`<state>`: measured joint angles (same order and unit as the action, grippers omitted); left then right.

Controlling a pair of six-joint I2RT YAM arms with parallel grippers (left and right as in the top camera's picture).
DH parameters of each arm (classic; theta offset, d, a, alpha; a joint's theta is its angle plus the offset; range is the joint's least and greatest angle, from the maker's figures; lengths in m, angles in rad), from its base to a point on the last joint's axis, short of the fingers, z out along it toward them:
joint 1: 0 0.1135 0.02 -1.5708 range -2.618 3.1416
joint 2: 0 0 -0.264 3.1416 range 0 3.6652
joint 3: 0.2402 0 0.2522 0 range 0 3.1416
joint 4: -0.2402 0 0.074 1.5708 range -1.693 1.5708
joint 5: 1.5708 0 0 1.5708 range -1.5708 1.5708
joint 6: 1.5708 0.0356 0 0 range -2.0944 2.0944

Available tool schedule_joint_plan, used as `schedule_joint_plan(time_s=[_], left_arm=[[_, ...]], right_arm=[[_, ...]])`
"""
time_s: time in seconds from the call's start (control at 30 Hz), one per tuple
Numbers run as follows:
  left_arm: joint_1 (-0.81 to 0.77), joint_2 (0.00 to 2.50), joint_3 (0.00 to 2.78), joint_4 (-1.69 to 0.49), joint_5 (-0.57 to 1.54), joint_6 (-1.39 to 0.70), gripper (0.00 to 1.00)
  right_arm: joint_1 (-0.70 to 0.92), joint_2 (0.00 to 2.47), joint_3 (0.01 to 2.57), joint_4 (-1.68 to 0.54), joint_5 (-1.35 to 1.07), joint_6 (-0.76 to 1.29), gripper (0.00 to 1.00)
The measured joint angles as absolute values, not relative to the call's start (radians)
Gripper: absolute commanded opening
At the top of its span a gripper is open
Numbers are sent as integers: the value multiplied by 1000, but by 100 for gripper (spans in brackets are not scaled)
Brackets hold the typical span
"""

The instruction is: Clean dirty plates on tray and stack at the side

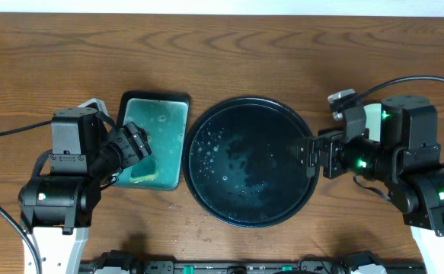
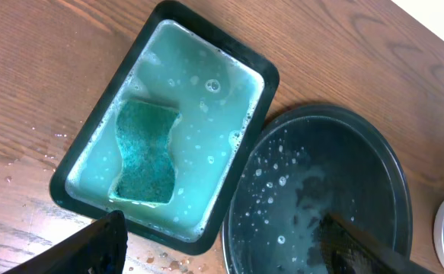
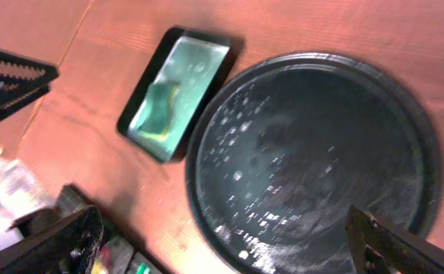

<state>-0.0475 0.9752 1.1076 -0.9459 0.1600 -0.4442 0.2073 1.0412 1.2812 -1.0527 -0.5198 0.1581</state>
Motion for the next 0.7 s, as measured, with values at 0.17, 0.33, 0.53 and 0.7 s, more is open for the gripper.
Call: schedule_joint_plan(time_s=[0.17,0.33,0.53,0.7], left_arm=[[-47,975,1108,-945,160,-444,81],[-47,975,1109,-945,160,-444,81],[-47,975,1110,-946,160,-444,80],[-47,976,1110,-945,160,-444,81]], right_arm=[[207,1003,1190,-722,-453,77,99],[207,844,902,-410,-429,21,99],[186,459,533,-324,-407,-2,99],[98,140,328,-347,-389,-10,99]])
